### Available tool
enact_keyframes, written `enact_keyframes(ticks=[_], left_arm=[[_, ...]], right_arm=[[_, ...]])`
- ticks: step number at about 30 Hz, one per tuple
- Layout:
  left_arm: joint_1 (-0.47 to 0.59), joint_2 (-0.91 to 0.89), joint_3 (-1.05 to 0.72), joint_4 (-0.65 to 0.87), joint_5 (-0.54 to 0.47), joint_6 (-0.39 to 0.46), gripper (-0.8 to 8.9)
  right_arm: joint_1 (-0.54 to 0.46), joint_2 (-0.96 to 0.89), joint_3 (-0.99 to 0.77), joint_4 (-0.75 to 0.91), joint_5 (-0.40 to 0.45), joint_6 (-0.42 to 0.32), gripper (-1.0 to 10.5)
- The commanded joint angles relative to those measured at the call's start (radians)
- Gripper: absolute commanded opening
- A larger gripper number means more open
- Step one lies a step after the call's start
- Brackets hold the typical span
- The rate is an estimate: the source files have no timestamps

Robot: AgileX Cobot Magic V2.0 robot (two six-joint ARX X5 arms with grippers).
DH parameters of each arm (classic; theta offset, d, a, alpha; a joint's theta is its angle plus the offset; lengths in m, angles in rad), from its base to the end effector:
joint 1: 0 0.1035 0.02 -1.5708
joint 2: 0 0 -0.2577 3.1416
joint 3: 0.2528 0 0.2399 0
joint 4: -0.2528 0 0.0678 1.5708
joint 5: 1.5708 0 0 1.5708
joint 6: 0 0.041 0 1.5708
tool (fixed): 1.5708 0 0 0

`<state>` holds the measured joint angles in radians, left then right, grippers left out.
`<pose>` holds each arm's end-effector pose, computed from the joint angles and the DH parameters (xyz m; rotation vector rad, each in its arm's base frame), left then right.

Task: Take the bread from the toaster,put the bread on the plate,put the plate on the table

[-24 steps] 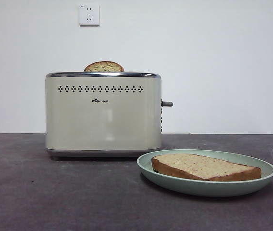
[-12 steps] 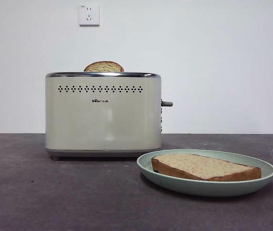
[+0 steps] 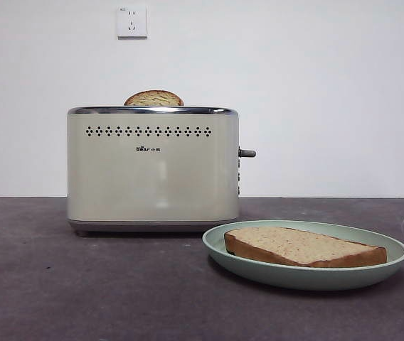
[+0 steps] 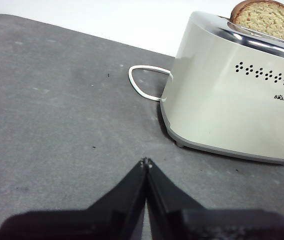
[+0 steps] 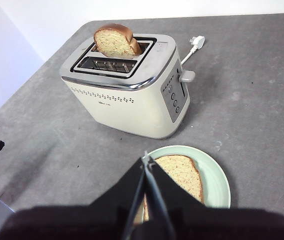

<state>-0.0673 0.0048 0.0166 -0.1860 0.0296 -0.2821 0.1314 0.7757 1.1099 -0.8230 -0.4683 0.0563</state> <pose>0.1007 -0.0080 0.1486 -0.2779 0.1867 -0.0714 0.1244 0.0351 0.3678 0.1367 0.5057 0.5739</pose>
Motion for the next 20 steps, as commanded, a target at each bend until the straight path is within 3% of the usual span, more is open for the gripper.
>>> enact_keyframes(ticks=[1, 3, 7, 12, 20], left_arm=[[0.004, -0.002, -0.013, 0.005, -0.002, -0.003, -0.03], [0.004, -0.002, -0.013, 0.005, -0.002, -0.003, -0.03], [0.004, -0.002, -0.013, 0.005, -0.002, -0.003, -0.03], [0.004, -0.002, -0.013, 0.005, -0.002, -0.003, -0.03], [0.004, -0.002, -0.013, 0.005, -0.002, -0.003, -0.03]], right_arm=[[0.000, -0.002, -0.003, 0.003, 0.021, -0.076, 0.0], [-0.002, -0.001, -0.003, 0.002, 0.089, -0.144, 0.0], [-0.032, 0.000, -0.021, 0.030, 0.261, -0.134, 0.0], [-0.097, -0.091, -0.186, 0.211, 0.266, -0.090, 0.0], [-0.157, -0.346, -0.718, 0.628, 0.301, -0.089, 0.0]])
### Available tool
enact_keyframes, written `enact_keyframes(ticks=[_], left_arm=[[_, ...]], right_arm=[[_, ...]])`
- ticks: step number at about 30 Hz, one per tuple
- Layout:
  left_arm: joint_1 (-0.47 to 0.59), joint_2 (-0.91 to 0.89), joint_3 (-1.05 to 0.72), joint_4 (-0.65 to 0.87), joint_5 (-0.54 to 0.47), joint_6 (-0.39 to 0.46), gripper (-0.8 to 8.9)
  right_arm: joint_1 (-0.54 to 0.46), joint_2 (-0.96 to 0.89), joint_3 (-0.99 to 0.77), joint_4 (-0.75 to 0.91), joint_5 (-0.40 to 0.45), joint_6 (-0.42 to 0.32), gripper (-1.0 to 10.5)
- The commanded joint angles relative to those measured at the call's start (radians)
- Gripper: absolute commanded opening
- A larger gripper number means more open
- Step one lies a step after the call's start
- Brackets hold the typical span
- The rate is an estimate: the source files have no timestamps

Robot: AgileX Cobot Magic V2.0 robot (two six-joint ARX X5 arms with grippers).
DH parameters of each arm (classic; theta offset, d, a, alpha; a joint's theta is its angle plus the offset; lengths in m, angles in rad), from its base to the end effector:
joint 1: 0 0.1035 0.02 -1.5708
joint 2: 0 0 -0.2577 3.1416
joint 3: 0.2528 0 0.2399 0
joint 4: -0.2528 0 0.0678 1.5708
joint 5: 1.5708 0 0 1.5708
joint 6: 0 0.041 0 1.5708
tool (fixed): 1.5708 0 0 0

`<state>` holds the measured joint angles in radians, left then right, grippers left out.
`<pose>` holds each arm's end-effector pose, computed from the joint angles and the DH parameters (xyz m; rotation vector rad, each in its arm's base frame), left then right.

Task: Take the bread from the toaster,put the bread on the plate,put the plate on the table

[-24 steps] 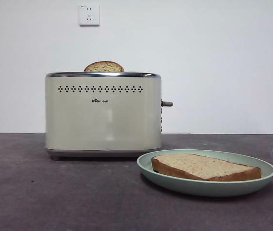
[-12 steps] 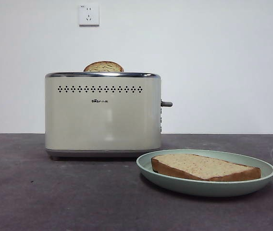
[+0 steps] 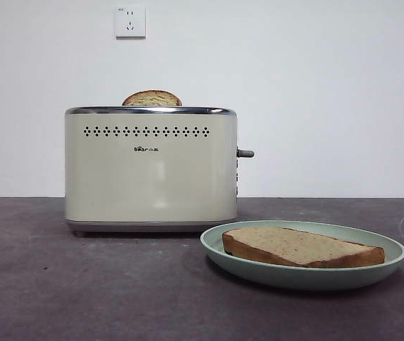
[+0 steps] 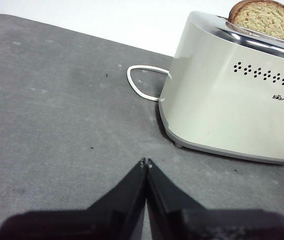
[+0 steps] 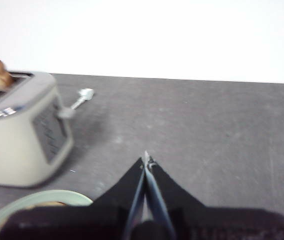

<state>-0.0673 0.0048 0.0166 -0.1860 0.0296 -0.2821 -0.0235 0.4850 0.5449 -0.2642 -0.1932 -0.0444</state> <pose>0.1007 -0.0080 0.1486 -0.2779 0.1867 -0.0714 0.1262 0.0049 0.2755 -0.0220 0.1995 0.1736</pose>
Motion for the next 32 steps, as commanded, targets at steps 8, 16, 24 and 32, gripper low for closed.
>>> enact_keyframes(ticks=[8, 16, 24, 32], left_arm=[[0.004, -0.002, -0.013, 0.005, -0.002, -0.003, -0.03], [0.004, -0.002, -0.013, 0.005, -0.002, -0.003, -0.03], [0.004, -0.002, -0.013, 0.005, -0.002, -0.003, -0.03], [0.004, -0.002, -0.013, 0.005, -0.002, -0.003, -0.03]], right_arm=[[-0.002, -0.260, -0.467, 0.209, 0.098, 0.045, 0.0], [-0.002, -0.391, -0.540, 0.124, 0.193, 0.135, 0.0], [-0.001, -0.484, -0.540, 0.084, 0.200, 0.147, 0.0], [-0.002, -0.483, -0.540, 0.089, 0.200, 0.130, 0.0]])
